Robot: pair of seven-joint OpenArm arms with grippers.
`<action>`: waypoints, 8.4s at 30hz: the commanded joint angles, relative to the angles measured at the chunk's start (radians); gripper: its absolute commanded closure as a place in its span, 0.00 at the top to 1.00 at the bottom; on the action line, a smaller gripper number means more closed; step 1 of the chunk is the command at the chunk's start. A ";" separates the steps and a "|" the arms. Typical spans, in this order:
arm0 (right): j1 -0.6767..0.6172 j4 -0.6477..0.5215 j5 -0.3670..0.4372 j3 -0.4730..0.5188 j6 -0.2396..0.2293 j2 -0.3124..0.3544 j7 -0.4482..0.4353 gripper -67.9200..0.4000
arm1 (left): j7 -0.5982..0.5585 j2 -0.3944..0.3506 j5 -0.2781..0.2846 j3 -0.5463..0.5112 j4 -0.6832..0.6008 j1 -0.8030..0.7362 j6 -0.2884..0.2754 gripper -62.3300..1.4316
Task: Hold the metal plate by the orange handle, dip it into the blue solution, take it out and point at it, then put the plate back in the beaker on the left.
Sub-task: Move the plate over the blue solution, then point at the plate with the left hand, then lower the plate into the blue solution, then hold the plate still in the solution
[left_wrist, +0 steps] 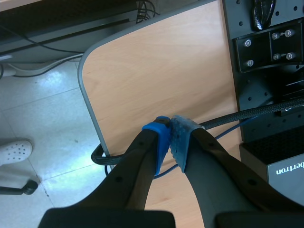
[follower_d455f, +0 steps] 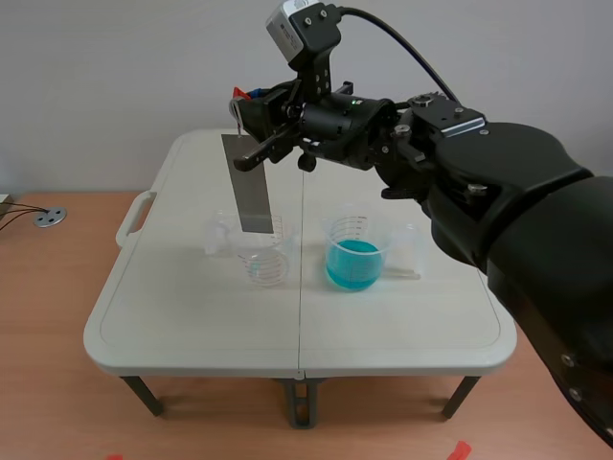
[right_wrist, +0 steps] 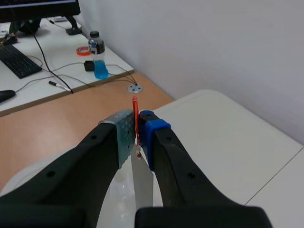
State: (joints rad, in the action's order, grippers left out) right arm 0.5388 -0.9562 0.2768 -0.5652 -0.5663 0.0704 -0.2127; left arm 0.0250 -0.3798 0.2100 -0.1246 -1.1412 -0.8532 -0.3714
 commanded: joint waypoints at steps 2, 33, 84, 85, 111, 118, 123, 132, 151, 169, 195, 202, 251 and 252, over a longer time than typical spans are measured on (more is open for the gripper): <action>0.003 -0.056 0.013 0.015 -0.003 0.013 -0.013 0.02 | -0.007 0.000 0.006 0.003 -0.016 -0.008 -0.006 0.05; -0.293 -0.752 0.025 0.242 -0.003 0.227 0.167 0.02 | -0.087 -0.137 0.120 -0.036 -0.292 0.293 -0.014 0.05; -0.420 -0.794 0.074 0.426 -0.038 0.326 0.163 0.02 | 0.000 0.233 -0.335 0.439 -0.083 1.042 -0.098 0.05; -0.420 -0.794 0.074 0.426 -0.038 0.326 0.163 0.02 | -0.002 0.233 -0.335 0.443 -0.074 1.050 -0.087 0.05; -0.420 -0.793 0.070 0.425 -0.037 0.326 0.163 0.02 | -0.100 0.252 -0.335 0.518 0.103 1.189 -0.004 0.05; -0.420 -0.793 0.070 0.425 -0.037 0.326 0.164 0.02 | -0.100 0.251 -0.335 0.518 0.103 1.189 -0.004 0.05; -0.420 -0.793 0.070 0.425 -0.037 0.326 0.166 0.02 | -0.114 0.241 -0.334 0.518 0.103 1.180 0.003 0.05; -0.420 -0.793 0.071 0.426 -0.037 0.326 0.166 0.02 | -0.217 0.068 -0.175 0.512 0.046 1.098 0.067 0.05; -0.420 -0.793 0.067 0.426 -0.037 0.325 0.182 0.02 | -0.297 -0.352 0.086 0.145 -0.096 0.403 0.127 0.05; -0.418 -0.721 0.067 0.426 -0.037 0.317 0.122 0.02 | -0.282 -0.085 -0.059 0.132 0.181 0.137 0.124 0.05; -0.367 -0.470 -0.063 0.399 -0.056 0.217 -0.011 0.02 | -0.261 0.039 -0.129 0.137 0.483 0.136 0.122 0.05; -0.327 -0.358 -0.093 0.355 -0.056 0.201 -0.057 0.02 | -0.264 0.039 -0.129 0.137 0.483 0.137 0.121 0.05; -0.304 -0.139 -0.188 0.328 -0.055 0.201 -0.191 0.02 | -0.264 0.038 -0.129 0.137 0.483 0.142 0.122 0.05; -0.304 -0.139 -0.188 0.328 -0.055 0.201 -0.191 0.02 | -0.264 0.038 -0.129 0.137 0.483 0.142 0.122 0.05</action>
State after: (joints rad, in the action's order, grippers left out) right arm 0.2180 -1.0927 0.0814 -0.2378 -0.6216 0.2657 -0.3996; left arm -0.2329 -0.3382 0.0788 0.0128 -0.6476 -0.7033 -0.2459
